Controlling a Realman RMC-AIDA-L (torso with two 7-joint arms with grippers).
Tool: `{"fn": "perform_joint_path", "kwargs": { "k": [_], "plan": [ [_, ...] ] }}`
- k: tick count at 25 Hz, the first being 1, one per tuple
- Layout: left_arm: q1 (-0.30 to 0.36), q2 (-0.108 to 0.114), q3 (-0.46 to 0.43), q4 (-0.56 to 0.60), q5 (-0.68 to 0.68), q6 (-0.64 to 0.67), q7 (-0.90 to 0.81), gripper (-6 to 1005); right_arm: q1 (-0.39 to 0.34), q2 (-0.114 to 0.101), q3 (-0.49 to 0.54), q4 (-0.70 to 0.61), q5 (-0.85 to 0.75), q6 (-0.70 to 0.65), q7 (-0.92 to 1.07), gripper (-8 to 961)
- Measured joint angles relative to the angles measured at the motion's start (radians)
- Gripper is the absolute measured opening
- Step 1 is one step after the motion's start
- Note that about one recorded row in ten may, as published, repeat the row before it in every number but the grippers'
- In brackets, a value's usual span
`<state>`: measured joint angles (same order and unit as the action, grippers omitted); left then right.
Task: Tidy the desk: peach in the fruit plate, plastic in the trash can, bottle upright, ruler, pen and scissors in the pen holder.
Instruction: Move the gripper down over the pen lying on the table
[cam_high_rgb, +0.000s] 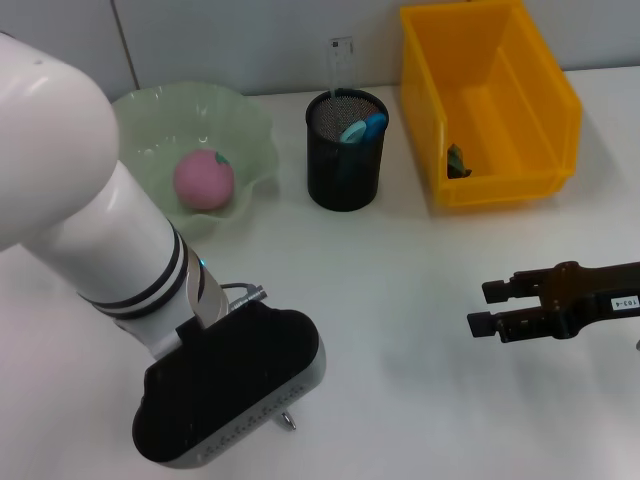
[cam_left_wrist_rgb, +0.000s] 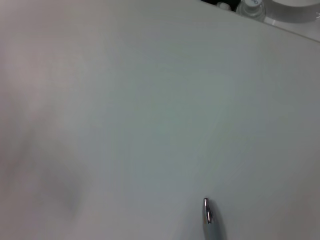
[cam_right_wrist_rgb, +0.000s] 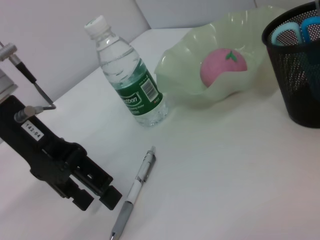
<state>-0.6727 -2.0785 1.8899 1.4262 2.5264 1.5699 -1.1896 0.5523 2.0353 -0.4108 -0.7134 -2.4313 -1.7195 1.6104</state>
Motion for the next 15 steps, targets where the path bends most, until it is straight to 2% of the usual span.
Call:
{"fn": "perform_joint_path", "kwargs": {
  "k": [7,15],
  "plan": [
    [0.016,0.003,-0.002,0.005,0.005,-0.012,0.0,765,0.005,-0.002,0.004,-0.001,0.001,0.007,0.0,741],
    [0.003,0.001,0.003,-0.025,0.007,-0.027,0.032,760,0.044,-0.021,-0.001,-0.007,0.001,0.006,0.046,741]
  ]
}}
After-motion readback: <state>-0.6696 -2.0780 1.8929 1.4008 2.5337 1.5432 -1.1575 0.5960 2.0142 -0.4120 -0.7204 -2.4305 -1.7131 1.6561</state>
